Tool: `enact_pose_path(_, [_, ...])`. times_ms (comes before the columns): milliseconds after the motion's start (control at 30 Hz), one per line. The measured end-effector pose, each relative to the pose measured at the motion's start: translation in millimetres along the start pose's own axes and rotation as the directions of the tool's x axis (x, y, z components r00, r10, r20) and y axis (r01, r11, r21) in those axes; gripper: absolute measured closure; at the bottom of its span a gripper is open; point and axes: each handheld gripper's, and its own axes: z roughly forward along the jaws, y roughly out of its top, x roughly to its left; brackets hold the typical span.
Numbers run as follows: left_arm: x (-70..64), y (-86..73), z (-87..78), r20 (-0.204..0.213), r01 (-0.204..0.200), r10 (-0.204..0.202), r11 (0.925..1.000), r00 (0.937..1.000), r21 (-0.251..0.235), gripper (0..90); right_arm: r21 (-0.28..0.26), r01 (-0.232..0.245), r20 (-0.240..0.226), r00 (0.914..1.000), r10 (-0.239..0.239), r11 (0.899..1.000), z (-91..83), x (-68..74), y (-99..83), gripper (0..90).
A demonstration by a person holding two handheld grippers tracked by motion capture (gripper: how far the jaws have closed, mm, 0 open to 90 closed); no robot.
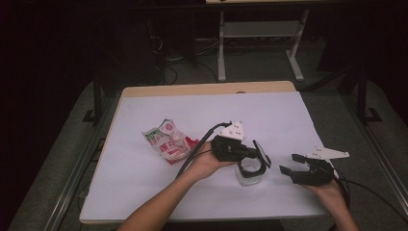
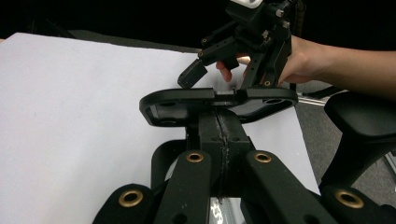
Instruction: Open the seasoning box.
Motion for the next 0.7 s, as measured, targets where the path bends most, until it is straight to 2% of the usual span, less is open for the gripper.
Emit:
enact_pose_path(167, [1.6,7.3,4.9,-0.007,-0.012,0.012,0.9999,0.9999,0.006,90.0,-0.003,-0.001,-0.002,1.0,0.001,1.0,0.1,0.3,-0.3,27.3])
enact_pose_path(700, [6.7,22.9,25.3,0.01,-0.015,0.015,0.9996,0.9998,0.022,90.0,-0.006,0.002,-0.004,1.0,-0.002,1.0,-0.5,0.2,-0.2,27.3])
